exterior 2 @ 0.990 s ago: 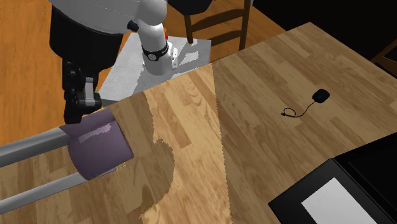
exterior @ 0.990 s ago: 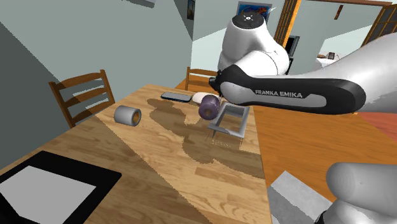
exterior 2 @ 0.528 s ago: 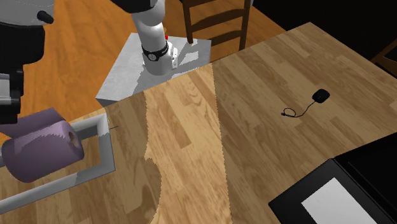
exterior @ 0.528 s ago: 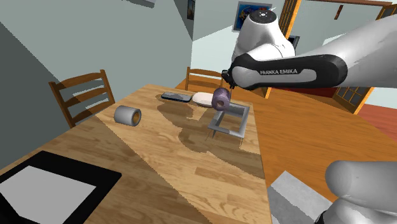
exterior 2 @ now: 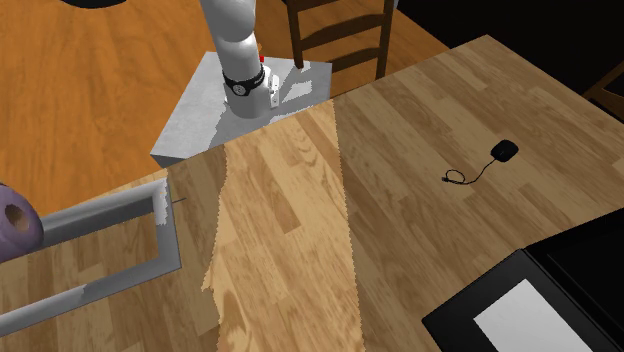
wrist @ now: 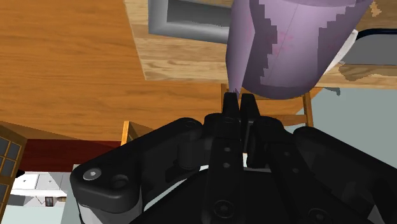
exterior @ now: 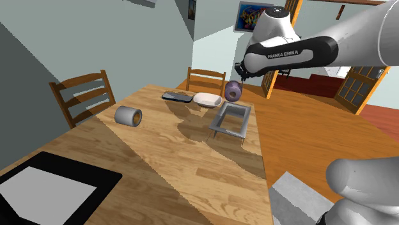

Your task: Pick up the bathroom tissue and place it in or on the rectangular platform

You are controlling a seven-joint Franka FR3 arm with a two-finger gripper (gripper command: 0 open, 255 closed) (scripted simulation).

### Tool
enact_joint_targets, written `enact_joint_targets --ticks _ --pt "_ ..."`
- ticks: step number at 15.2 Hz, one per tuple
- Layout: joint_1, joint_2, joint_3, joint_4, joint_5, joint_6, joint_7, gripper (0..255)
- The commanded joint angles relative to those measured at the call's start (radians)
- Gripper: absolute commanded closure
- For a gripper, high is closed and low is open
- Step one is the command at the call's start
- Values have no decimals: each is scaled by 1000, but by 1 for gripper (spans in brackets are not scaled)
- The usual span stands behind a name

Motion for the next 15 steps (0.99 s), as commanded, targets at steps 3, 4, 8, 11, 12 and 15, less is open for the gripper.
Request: enact_joint_targets --ticks 3,4,8,11,12,15 --pt "-31 35 16 -13 -20 48 1 255" --pt "-33 36 22 -24 -22 61 6 255" --pt "-47 44 48 -65 -32 113 26 255" --pt "-61 52 71 -95 -42 152 44 255" --pt "-67 55 79 -104 -46 165 50 255" --pt "-86 65 107 -131 -59 204 70 255"
